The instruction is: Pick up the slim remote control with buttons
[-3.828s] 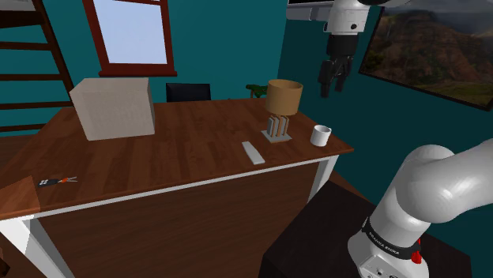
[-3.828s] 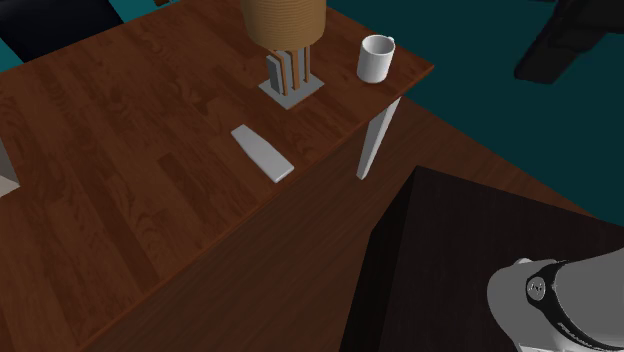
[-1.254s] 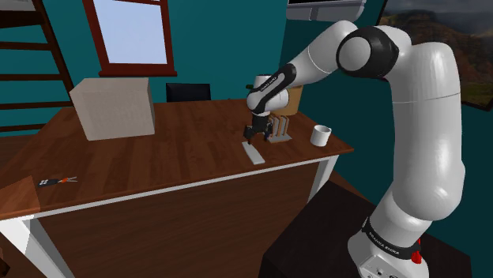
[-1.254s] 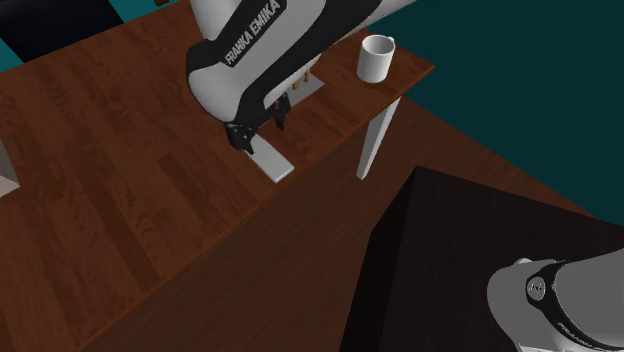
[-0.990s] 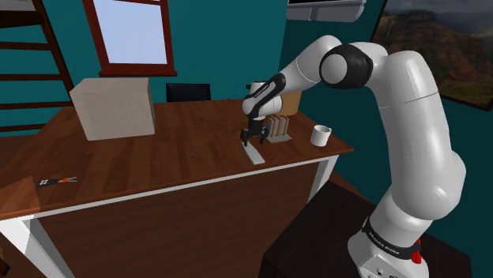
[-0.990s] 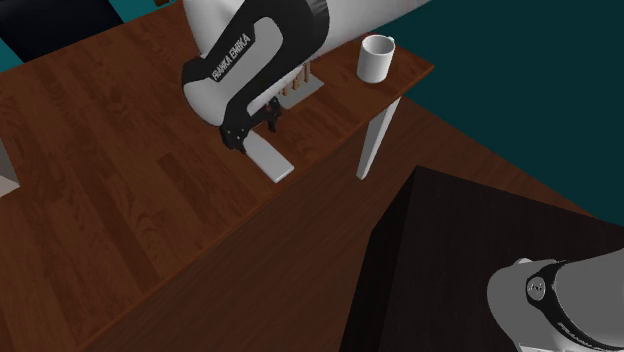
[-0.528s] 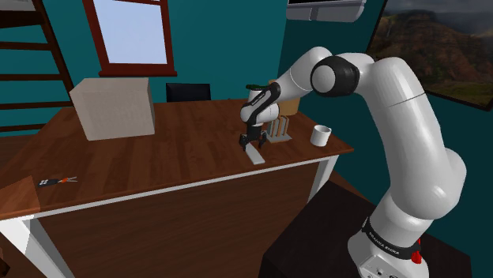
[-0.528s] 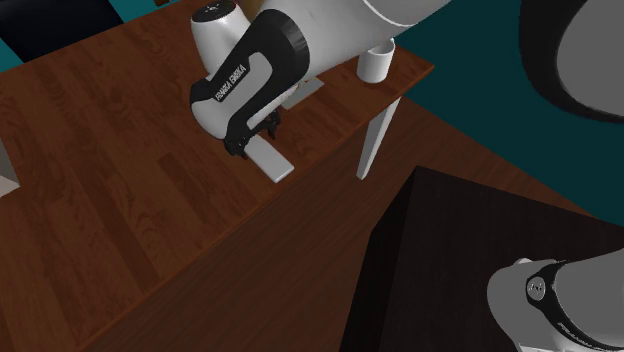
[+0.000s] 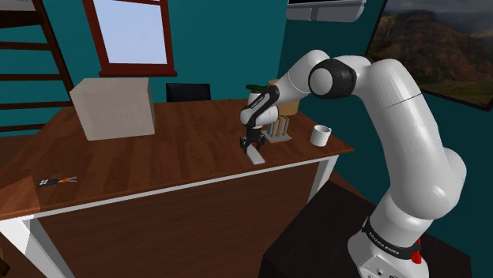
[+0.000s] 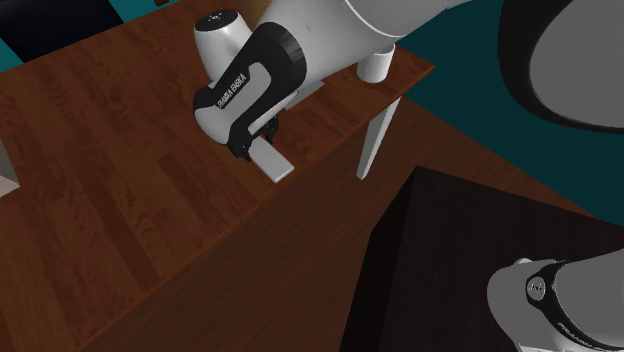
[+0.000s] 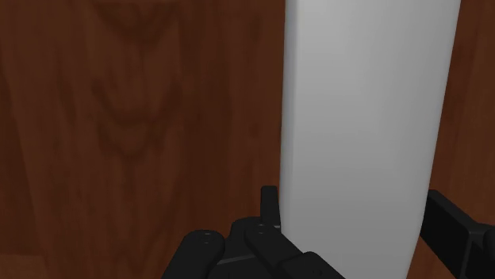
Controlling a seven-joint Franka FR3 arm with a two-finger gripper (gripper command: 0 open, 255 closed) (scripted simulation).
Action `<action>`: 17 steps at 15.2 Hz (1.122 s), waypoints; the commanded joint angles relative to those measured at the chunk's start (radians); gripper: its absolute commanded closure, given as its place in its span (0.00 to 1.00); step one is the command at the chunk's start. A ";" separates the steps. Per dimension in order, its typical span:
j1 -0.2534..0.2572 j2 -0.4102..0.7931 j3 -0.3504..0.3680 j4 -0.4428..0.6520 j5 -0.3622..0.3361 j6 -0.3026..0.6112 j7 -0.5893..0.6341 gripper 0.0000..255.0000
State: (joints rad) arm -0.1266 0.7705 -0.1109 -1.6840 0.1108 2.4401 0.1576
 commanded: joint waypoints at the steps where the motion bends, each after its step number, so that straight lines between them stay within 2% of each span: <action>1: 0.000 0.001 0.000 0.000 0.000 0.000 0.000 1.00; 5: 0.000 0.002 0.000 0.000 0.000 0.000 0.000 1.00; 17: 0.010 -0.118 -0.013 -0.022 -0.014 -0.097 0.008 1.00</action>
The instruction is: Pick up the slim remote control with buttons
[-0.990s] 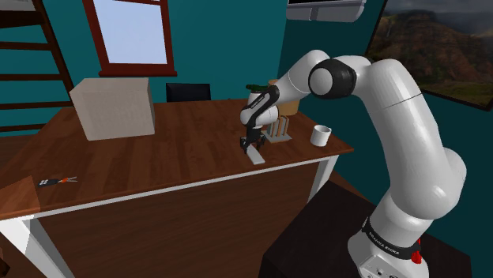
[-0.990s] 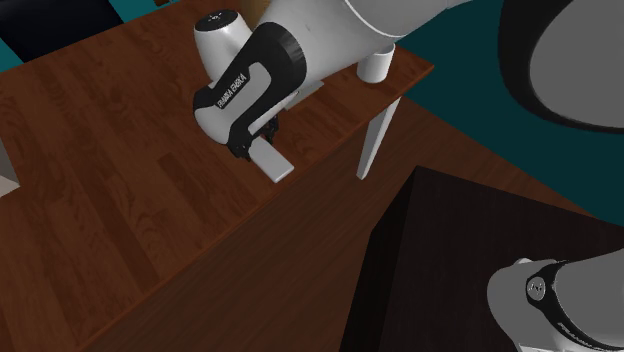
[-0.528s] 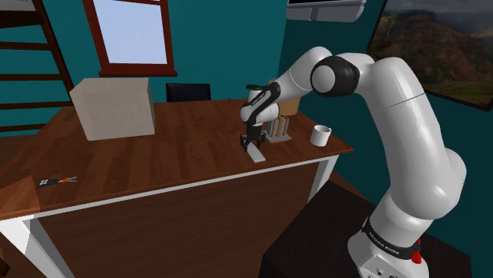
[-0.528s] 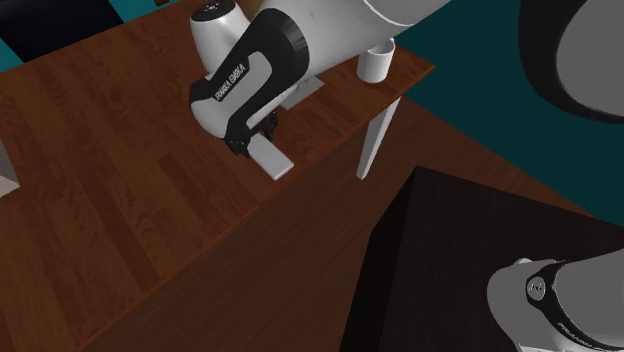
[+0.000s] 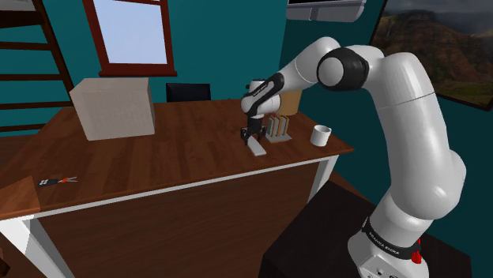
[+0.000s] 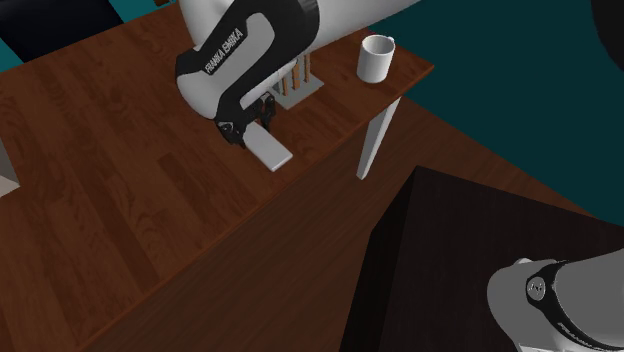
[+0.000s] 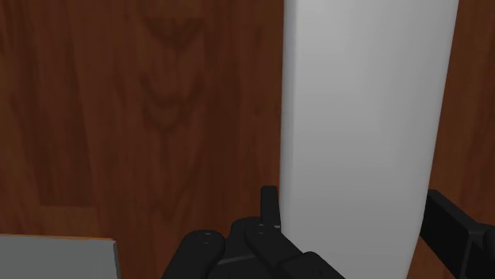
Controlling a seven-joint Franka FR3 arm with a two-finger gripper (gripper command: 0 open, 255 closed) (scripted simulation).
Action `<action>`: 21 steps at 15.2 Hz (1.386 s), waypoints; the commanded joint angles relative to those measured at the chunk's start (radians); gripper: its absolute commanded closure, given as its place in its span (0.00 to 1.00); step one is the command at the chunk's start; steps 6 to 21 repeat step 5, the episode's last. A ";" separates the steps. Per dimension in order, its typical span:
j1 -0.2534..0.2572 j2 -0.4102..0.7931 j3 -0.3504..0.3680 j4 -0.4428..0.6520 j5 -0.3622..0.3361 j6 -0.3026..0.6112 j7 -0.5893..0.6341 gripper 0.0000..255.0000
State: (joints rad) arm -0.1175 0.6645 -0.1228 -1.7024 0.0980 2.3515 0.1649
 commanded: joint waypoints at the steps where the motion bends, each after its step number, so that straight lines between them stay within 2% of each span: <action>1: 0.001 -0.021 -0.002 -0.004 -0.002 -0.017 0.001 1.00; 21: 0.003 -0.041 -0.004 -0.004 -0.005 -0.036 0.002 1.00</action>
